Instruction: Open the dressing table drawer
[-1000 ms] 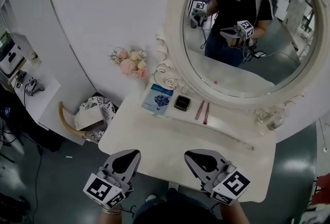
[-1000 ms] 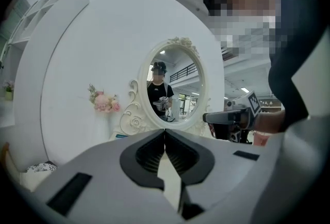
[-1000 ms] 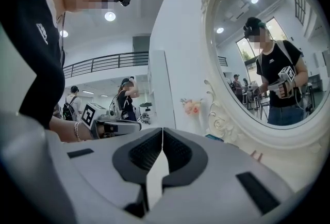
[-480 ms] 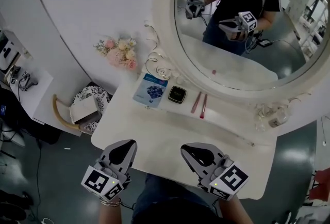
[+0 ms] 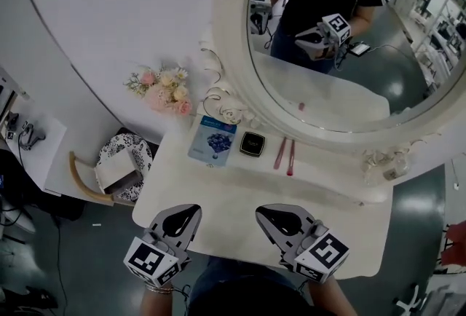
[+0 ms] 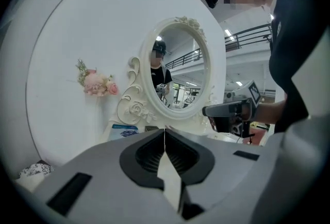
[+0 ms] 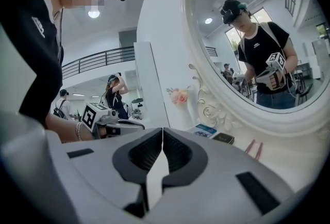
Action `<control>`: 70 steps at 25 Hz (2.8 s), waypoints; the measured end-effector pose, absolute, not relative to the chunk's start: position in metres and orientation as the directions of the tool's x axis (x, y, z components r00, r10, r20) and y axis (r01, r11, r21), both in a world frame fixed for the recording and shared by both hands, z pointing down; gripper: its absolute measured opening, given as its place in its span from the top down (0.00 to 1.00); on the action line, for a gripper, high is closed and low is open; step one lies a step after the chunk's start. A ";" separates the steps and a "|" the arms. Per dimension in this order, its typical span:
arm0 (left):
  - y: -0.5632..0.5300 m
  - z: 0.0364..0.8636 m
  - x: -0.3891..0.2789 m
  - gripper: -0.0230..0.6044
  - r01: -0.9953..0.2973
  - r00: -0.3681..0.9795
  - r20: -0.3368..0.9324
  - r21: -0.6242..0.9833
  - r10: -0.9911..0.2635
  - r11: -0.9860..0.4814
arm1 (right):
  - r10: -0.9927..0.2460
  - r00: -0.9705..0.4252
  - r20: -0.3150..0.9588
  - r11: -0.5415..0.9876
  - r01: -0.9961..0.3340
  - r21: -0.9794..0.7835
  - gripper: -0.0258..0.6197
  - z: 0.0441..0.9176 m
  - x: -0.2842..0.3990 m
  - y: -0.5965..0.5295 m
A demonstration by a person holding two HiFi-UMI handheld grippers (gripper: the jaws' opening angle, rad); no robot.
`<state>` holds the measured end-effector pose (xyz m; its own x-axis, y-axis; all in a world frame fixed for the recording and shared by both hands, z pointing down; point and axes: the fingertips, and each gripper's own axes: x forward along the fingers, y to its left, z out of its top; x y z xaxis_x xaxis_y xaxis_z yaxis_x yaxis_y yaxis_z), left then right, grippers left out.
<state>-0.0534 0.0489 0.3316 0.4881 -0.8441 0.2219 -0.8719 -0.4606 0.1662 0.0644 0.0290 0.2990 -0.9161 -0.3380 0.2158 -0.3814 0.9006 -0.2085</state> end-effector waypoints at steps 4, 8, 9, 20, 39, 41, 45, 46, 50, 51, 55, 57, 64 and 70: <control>0.036 0.337 -0.052 0.93 -0.845 0.534 0.237 0.176 -0.811 -0.505 | -0.373 -0.905 0.206 0.887 -0.413 -0.208 0.93 0.298 0.057 0.021; 0.025 0.345 -0.050 0.94 -0.813 0.582 0.257 0.188 -0.771 -0.551 | -0.409 -0.879 0.243 0.860 -0.461 -0.219 0.93 0.307 0.055 0.012; 0.023 0.347 -0.050 0.94 -0.808 0.589 0.262 0.192 -0.764 -0.557 | -0.415 -0.876 0.246 0.856 -0.468 -0.222 0.93 0.308 0.053 0.010; 0.006 0.369 -0.058 0.94 -0.777 0.630 0.297 0.215 -0.718 -0.592 | -0.447 -0.852 0.273 0.829 -0.509 -0.230 0.93 0.322 0.042 -0.001; -0.027 0.407 -0.071 0.93 -0.756 0.654 0.319 0.286 -0.686 -0.589 | -0.445 -0.827 0.343 0.786 -0.545 -0.292 0.93 0.359 0.022 -0.028; -0.030 0.411 -0.072 0.93 -0.753 0.658 0.328 0.283 -0.678 -0.594 | -0.441 -0.825 0.354 0.785 -0.546 -0.294 0.93 0.366 0.021 -0.029; -0.034 0.418 -0.075 0.93 -0.754 0.657 0.340 0.279 -0.673 -0.595 | -0.438 -0.822 0.365 0.776 -0.550 -0.309 0.93 0.375 0.018 -0.029; -0.035 0.419 -0.076 0.93 -0.753 0.658 0.340 0.280 -0.672 -0.595 | -0.438 -0.820 0.368 0.773 -0.552 -0.311 0.93 0.376 0.018 -0.029; -0.037 0.427 -0.076 0.93 -0.750 0.661 0.349 0.280 -0.664 -0.599 | -0.433 -0.825 0.363 0.767 -0.549 -0.332 0.93 0.381 0.015 -0.028; -0.038 0.430 -0.076 0.93 -0.749 0.662 0.353 0.282 -0.661 -0.599 | -0.432 -0.823 0.369 0.766 -0.551 -0.332 0.93 0.384 0.014 -0.027; -0.039 0.440 -0.077 0.93 -0.748 0.663 0.363 0.297 -0.654 -0.593 | -0.428 -0.812 0.396 0.763 -0.560 -0.322 0.93 0.394 0.012 -0.026; -0.039 0.444 -0.078 0.93 -0.747 0.665 0.365 0.300 -0.652 -0.594 | -0.424 -0.811 0.404 0.765 -0.559 -0.320 0.93 0.398 0.010 -0.024; -0.039 0.463 -0.082 0.93 -0.744 0.667 0.392 0.309 -0.633 -0.592 | -0.450 -0.824 0.345 0.755 -0.557 -0.346 0.93 0.397 0.000 -0.025; -0.045 0.473 -0.085 0.93 -0.744 0.666 0.399 0.308 -0.630 -0.592 | -0.426 -0.823 0.375 0.742 -0.555 -0.376 0.93 0.405 -0.003 -0.020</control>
